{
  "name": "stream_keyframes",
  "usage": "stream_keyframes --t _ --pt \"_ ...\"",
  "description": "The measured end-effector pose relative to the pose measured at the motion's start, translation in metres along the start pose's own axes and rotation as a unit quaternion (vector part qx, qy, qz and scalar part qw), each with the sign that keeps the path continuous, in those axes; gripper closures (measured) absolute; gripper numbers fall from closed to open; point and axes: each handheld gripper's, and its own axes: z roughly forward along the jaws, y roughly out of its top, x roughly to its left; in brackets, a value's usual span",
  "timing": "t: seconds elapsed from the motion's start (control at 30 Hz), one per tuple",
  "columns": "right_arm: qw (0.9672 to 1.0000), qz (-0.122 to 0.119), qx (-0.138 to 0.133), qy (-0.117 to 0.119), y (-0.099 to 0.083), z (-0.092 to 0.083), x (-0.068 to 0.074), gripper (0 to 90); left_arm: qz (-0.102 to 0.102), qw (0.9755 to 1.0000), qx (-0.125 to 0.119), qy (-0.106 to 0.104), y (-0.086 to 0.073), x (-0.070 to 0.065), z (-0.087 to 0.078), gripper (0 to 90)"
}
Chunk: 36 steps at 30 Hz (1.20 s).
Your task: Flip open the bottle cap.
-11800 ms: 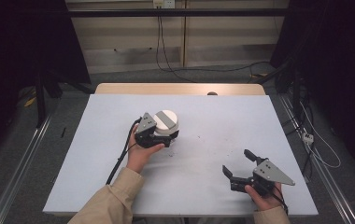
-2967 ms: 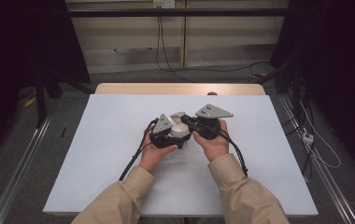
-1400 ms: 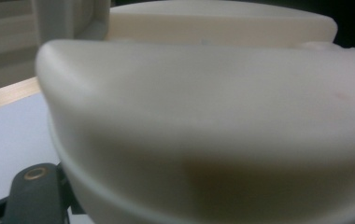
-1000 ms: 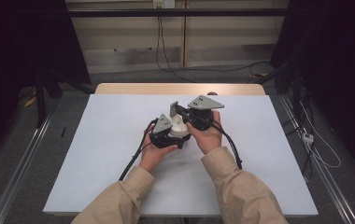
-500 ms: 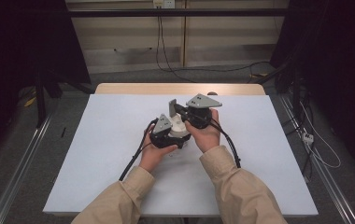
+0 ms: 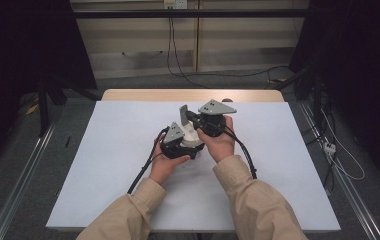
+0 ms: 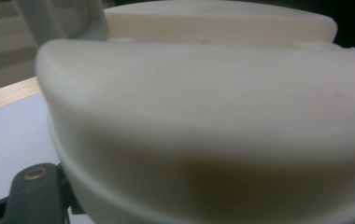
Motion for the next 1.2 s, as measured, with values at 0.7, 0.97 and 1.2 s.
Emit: stream_keyframes --t 0.7,0.97,1.2 --pt "1.0 -0.007 0.005 0.001 -0.001 0.01 0.001 90.0 0.001 1.0 0.002 -0.001 0.0 0.001 0.0 18.7" --pt "0.9999 -0.011 0.01 0.0 -0.003 0.016 0.002 90.0 0.0 1.0 0.001 -0.001 0.0 0.0 0.0 18.7" --pt "0.9999 -0.013 0.01 -0.001 -0.002 0.018 0.001 90.0 0.0 1.0 0.002 -0.002 0.0 0.001 0.0 18.8"
